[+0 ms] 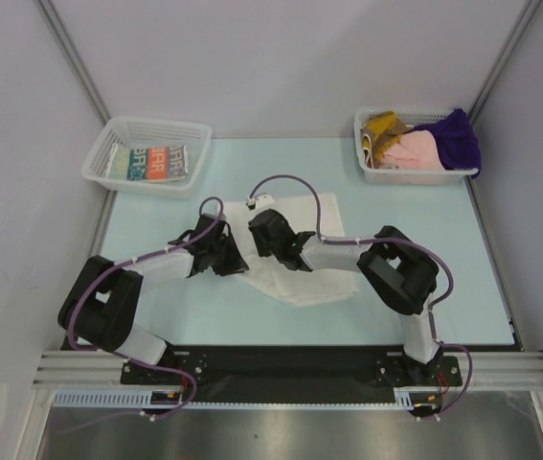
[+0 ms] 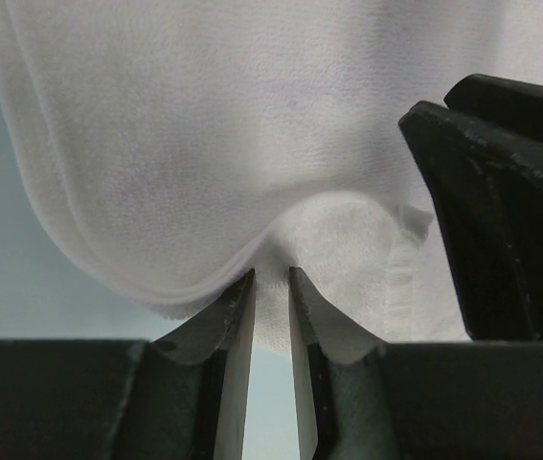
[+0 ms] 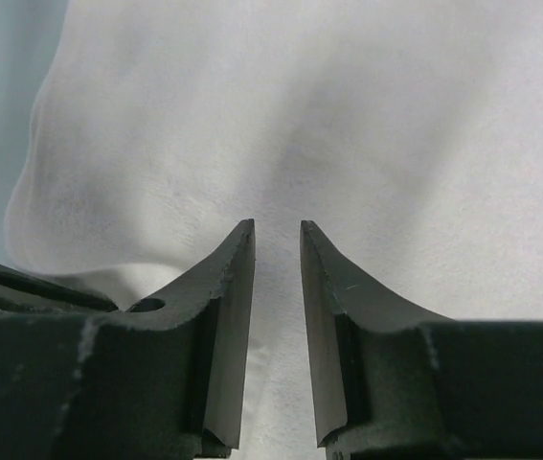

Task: Fold and stack the towels
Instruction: Fold the towel

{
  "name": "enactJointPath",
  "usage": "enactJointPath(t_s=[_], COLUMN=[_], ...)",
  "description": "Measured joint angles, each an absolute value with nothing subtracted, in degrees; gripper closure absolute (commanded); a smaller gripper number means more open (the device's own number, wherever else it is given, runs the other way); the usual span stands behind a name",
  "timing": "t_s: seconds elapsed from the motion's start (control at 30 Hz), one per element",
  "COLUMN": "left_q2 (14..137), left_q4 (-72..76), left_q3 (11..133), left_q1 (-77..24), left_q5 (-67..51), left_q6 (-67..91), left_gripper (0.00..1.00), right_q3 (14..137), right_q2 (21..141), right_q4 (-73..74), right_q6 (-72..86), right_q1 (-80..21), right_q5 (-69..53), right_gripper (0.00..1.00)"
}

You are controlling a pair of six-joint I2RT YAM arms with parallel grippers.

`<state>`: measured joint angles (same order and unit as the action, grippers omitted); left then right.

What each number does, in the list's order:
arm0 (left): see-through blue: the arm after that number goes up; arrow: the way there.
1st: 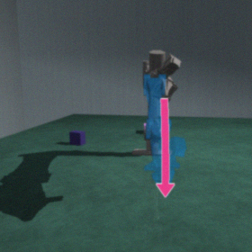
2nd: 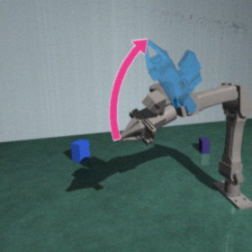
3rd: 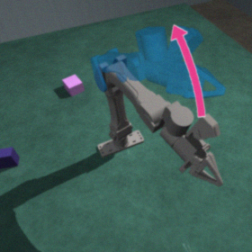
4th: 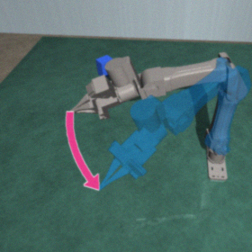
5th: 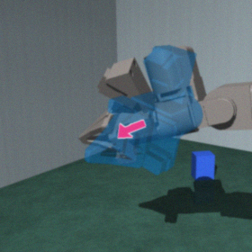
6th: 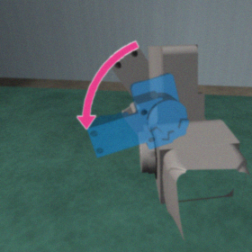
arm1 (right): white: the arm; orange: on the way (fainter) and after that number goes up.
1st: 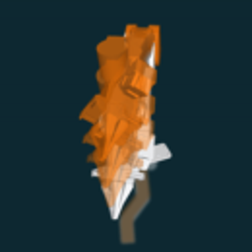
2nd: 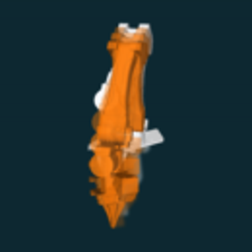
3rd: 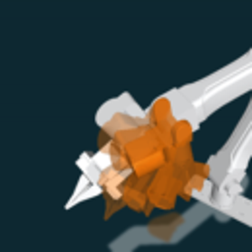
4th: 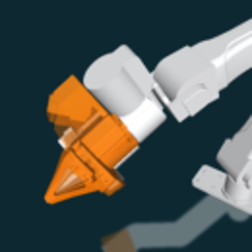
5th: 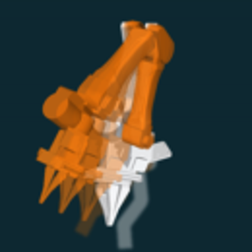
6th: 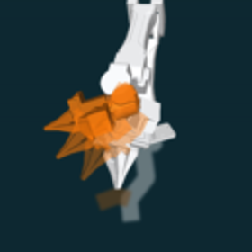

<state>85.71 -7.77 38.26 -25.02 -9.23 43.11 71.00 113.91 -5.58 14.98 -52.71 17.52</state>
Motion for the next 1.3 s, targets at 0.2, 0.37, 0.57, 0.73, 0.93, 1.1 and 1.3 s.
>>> enactJointPath(t_s=[0.2,0.37,0.57,0.73,0.93,1.1,1.3], left_q2=[85.7,85.7,85.7,85.8,85.8,85.9,86.0], left_q4=[-7.8,-7.8,-7.8,-7.8,-7.9,-8.0,-8.1], left_q3=[38.3,38.4,38.4,38.5,38.5,38.7,38.8], left_q1=[-25.0,-25.0,-25.0,-25.0,-25.0,-25.0,-25.0], left_q5=[-9.3,-9.3,-9.4,-9.4,-9.4,-9.4,-9.4], left_q6=[43.1,43.1,43.1,43.1,43.0,43.0,43.0], left_gripper=[0.74,0.74,0.74,0.74,0.74,0.74,0.74], right_q3=[64.9,58.5,55.5,55.2,55.3,55.4,55.9], right_q2=[109.8,102.0,99.9,100.9,102.7,104.2,104.7], right_q4=[-5.2,-7.4,-11.9,-12.5,-12.8,-12.8,-12.8], right_q6=[15.9,15.0,12.1,9.8,7.7,6.5,5.9], right_q1=[-51.7,-50.5,-51.9,-52.4,-52.4,-52.5,-52.6], right_q5=[15.7,13.0,8.3,5.7,5.2,5.3,5.3], right_gripper=[0.56,0.56,0.57,0.57,0.57,0.56,0.58])
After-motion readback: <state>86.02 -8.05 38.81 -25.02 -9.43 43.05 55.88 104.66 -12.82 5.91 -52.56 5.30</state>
